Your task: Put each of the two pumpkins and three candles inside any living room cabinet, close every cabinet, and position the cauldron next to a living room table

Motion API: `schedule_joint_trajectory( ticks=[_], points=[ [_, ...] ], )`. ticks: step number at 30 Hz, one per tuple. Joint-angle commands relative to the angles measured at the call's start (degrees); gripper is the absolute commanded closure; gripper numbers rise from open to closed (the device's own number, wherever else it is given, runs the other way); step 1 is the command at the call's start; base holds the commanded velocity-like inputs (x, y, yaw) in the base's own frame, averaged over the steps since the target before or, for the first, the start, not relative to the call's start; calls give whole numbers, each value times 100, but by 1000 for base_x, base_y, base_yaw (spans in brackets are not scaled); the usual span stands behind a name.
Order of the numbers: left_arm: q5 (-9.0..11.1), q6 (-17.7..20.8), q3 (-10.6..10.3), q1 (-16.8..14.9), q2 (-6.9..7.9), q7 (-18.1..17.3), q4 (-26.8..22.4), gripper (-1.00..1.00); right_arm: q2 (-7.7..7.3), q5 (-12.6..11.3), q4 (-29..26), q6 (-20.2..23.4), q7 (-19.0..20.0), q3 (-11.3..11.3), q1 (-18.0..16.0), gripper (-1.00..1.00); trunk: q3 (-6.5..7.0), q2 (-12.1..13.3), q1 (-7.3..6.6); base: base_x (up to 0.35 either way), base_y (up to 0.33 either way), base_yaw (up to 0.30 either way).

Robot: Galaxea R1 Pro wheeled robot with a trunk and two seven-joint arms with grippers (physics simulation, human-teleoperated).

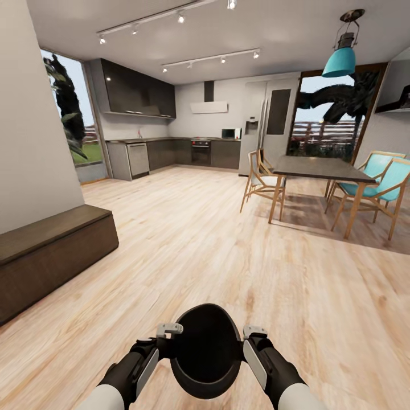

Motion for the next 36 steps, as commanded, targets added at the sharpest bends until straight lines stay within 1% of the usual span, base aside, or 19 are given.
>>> schedule_joint_trajectory(
  ticks=[1,8,16,20,26,36],
  points=[
    [66,35,-22,-3,2,-17,4,100,0,-221,-179,-25,-28,70,-4,100,-5,-3,-2,0,0,0],
    [72,29,-20,-3,2,-19,-1,100,0,-221,-181,-25,-27,70,-4,100,-5,-3,-2,0,0,0],
    [202,-2,-22,-3,2,-91,-4,100,0,-221,-181,-25,-27,70,-4,100,-5,-3,-2,0,0,0],
    [224,-6,-22,-3,2,-100,-5,100,0,-221,-181,-25,-24,70,-3,100,-5,-3,-2,15,15,-33],
    [239,-8,-22,-3,2,-105,-5,100,0,-221,-181,-25,-19,70,-1,100,-5,-3,-2,91,86,-187],
    [242,-9,-22,-3,2,-104,-5,100,0,-221,-181,-25,-18,70,-2,100,-5,-3,-2,40,37,-262]
  ],
)
